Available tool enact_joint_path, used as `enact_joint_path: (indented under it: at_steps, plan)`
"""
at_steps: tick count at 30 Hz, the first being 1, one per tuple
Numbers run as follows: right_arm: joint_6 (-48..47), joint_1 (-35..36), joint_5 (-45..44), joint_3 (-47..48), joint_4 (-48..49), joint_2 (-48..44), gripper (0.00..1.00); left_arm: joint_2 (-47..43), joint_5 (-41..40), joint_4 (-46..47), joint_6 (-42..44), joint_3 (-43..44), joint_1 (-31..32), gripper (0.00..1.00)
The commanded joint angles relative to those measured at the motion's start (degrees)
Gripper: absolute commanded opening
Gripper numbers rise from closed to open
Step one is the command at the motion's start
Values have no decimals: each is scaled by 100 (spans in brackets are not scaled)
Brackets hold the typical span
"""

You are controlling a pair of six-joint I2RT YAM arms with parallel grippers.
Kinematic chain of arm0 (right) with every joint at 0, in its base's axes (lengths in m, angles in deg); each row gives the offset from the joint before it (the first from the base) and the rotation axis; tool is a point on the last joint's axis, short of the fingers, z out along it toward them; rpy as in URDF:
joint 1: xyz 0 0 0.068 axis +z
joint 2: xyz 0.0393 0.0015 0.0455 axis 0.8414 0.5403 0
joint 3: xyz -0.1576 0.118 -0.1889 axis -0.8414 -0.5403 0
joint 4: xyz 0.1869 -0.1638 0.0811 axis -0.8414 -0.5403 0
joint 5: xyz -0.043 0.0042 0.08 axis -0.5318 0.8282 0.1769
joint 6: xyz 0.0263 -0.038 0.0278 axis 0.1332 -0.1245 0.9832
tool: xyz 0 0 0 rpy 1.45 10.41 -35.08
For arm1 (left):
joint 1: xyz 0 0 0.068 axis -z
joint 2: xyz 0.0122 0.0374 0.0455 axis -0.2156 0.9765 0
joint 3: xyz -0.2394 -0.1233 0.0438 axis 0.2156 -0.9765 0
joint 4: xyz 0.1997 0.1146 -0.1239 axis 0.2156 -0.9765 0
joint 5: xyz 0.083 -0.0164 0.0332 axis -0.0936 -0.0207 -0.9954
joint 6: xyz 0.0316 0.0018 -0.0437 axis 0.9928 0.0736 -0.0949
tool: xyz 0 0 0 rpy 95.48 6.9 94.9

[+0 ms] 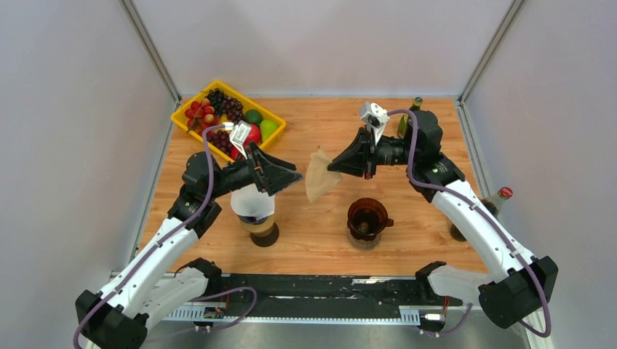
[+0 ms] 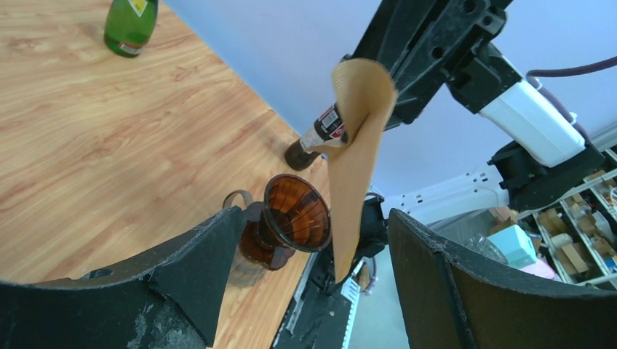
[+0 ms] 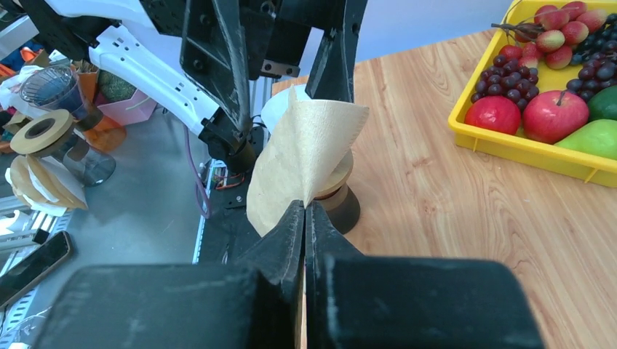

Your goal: Place the coffee filter in the dripper

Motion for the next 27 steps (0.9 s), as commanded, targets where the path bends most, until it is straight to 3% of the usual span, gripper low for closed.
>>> enact_joint_path:
  at_steps: [1,9,27]
  plan:
    - [66,35,-109,350,363,-191,0,-227,-117,39,202,-161,11,83]
    - [513,33,-290,499,364,-128,0,-663,-153,-222,499,-285,13,83]
    - [889,37,-288,588,397,87,0,-476,-119,-92,533,-141,95,82]
